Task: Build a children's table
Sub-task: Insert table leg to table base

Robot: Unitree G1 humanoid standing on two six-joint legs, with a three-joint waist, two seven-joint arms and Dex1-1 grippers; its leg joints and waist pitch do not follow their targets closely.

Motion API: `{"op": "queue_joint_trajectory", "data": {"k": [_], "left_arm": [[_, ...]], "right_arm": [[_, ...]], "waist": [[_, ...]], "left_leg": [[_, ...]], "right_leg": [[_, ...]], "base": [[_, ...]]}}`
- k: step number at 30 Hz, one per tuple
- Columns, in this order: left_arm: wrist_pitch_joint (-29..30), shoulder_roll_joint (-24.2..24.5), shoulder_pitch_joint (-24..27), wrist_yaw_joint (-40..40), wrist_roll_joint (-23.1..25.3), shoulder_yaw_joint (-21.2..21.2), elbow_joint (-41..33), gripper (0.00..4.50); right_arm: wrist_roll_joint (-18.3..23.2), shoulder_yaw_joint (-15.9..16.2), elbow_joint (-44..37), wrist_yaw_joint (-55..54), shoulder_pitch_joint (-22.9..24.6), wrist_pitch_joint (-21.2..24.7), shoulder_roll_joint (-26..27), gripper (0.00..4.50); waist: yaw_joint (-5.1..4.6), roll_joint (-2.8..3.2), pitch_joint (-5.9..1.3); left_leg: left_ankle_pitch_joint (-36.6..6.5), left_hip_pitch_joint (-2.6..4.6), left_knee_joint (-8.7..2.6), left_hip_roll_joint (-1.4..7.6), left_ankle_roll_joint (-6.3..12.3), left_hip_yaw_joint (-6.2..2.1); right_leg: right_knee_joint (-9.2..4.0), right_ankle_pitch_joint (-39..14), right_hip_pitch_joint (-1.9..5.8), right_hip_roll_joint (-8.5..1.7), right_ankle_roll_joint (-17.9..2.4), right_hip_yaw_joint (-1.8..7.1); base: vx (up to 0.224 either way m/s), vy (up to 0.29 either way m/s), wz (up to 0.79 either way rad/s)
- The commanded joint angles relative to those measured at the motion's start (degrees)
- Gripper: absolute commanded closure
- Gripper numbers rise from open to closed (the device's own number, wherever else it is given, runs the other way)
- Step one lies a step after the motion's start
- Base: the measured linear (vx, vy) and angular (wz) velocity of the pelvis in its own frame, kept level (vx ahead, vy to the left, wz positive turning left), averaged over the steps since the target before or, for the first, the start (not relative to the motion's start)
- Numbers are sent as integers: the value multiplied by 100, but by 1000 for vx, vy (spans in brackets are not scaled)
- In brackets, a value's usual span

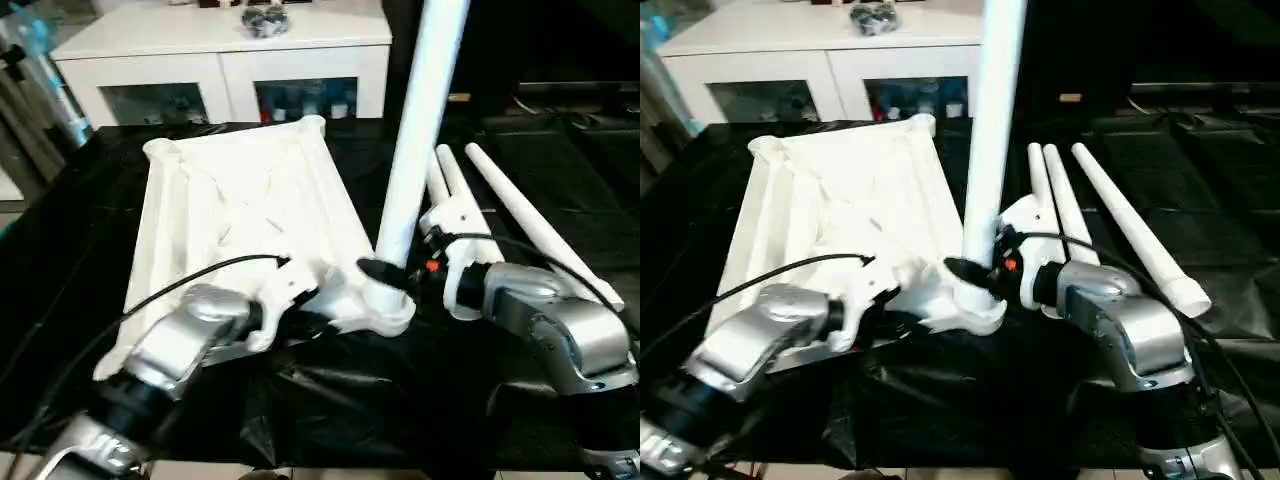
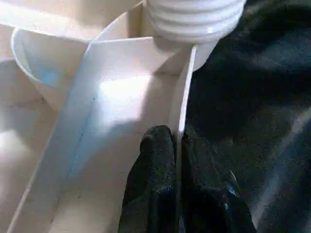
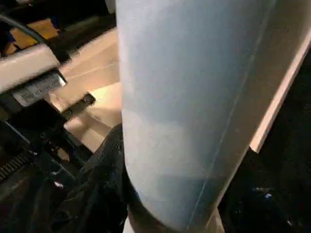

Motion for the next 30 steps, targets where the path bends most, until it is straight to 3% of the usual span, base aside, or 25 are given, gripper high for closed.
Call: {"op": "queue_joint_trajectory", "data": {"k": [1, 2, 6, 20, 30], "left_arm": [[150, -56, -86, 232, -54, 178, -170, 450], [106, -84, -97, 239, -46, 175, -182, 450], [-22, -89, -71, 187, 25, 92, -244, 450], [-634, -222, -34, -151, -68, 116, -43, 450], [-1112, -337, 4, -560, -224, 219, 337, 450]], "right_arm": [[-131, 83, 39, 70, -91, 28, -56, 260], [-181, 100, 89, 85, -110, -4, -90, 260], [-302, 59, 325, 75, -190, -130, -141, 260], [-369, 143, 767, 270, -274, -136, -193, 260], [-193, -202, 1178, 353, -186, -414, 54, 260]], "waist": [[51, -156, -433], [35, -184, -431], [11, -195, -429], [17, -203, -429], [12, -170, -439]], "left_leg": [[-379, 60, -338, 262, 420, -117], [-373, 54, -339, 258, 450, -114], [-367, 60, -330, 259, 522, -111], [-351, 64, -316, 265, 595, -107], [-401, 69, -315, 272, 579, -108]], "right_leg": [[-395, -353, 287, -443, -1331, 240], [-396, -336, 288, -435, -1337, 236], [-404, -357, 276, -435, -1364, 232], [-394, -289, 280, -436, -1440, 228], [-389, -186, 281, -442, -1472, 229]], "base": [[0, 0, 0], [0, 0, 0], [0, 0, 0], [0, 0, 0], [0, 0, 0]]}}
